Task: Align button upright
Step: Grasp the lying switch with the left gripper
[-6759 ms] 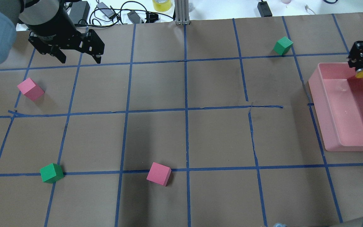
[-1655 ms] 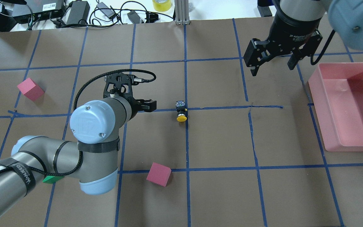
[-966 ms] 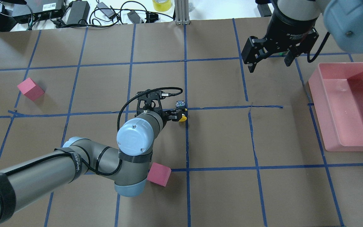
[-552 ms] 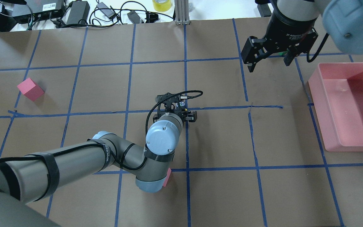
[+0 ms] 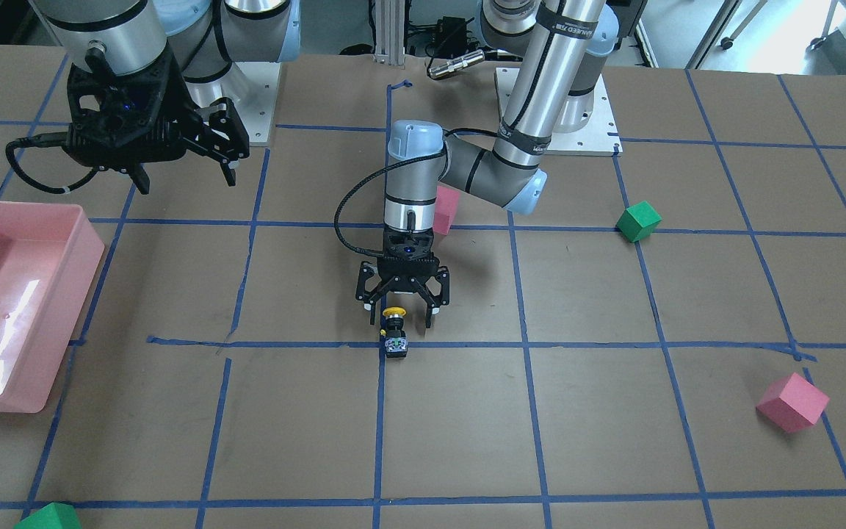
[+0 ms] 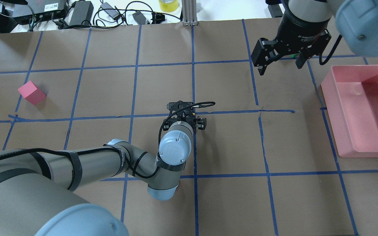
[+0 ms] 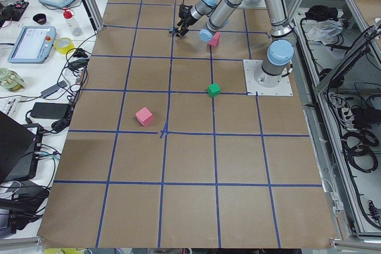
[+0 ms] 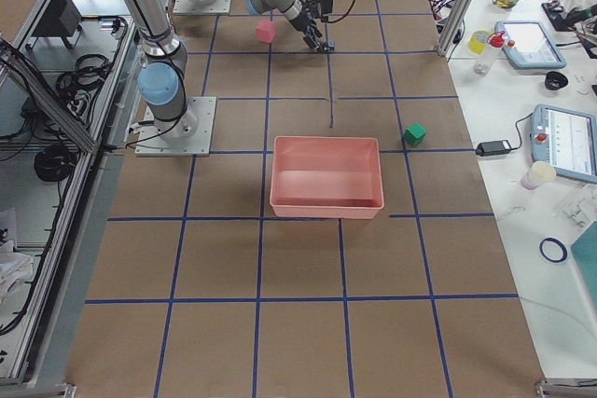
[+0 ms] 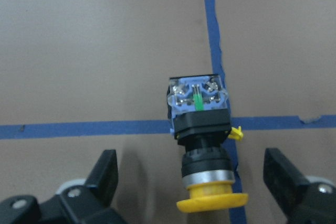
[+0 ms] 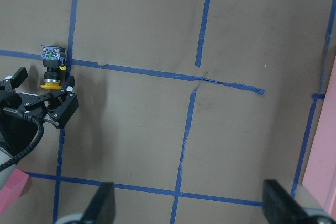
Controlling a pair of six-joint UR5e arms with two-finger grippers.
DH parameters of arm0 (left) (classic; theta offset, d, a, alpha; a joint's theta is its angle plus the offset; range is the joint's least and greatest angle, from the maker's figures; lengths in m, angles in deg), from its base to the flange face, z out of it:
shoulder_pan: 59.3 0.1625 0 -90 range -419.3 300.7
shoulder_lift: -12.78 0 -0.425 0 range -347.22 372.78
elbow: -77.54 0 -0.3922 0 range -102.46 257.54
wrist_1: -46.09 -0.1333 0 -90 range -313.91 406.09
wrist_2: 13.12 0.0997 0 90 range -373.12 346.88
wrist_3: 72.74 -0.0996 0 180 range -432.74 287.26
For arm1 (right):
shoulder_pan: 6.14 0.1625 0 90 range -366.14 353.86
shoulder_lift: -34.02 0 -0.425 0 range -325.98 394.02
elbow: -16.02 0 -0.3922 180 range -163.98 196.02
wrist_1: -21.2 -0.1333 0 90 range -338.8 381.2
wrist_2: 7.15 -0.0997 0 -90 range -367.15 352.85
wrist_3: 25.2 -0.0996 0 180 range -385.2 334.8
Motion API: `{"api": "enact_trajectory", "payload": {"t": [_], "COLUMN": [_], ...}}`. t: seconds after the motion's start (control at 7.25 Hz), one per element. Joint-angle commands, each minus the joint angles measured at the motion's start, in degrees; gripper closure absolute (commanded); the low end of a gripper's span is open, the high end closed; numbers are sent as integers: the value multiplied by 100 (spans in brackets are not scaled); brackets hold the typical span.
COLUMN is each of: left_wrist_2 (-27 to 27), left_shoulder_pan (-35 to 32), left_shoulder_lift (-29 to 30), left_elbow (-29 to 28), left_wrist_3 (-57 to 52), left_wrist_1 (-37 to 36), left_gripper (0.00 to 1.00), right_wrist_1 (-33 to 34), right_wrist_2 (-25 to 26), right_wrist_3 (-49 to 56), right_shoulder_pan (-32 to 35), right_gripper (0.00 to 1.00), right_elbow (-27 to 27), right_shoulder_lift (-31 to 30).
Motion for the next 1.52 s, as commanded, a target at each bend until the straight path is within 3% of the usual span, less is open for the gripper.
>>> {"api": "enact_trajectory", "payload": {"t": [0.0, 0.14, 0.41, 0.69, 0.83, 1.38], "left_wrist_2": [-5, -49, -119, -128, -111, -346], "left_shoulder_pan": [-21, -21, -21, -21, -3, 461], "left_shoulder_lift": [28, -25, -8, -182, -323, -991], "left_elbow": [-6, -6, -6, -67, -224, -2085], "left_wrist_3": [-4, -30, -31, -66, -109, -152], "left_wrist_1": [-16, -16, -16, 71, 550, 5132], "left_gripper": [25, 47, 75, 85, 85, 85], "right_wrist_1": [1, 1, 1, 1, 1, 1], "right_wrist_2": [12, 3, 3, 3, 3, 12], "right_wrist_3": [8, 8, 8, 17, 17, 43], "right_shoulder_pan": [-3, -3, -12, -12, -12, -12], "right_gripper": [0, 0, 0, 0, 0, 0], "right_elbow": [1, -7, -7, -7, -7, 1], "right_shoulder_lift": [0, 0, 0, 0, 0, 0]}}
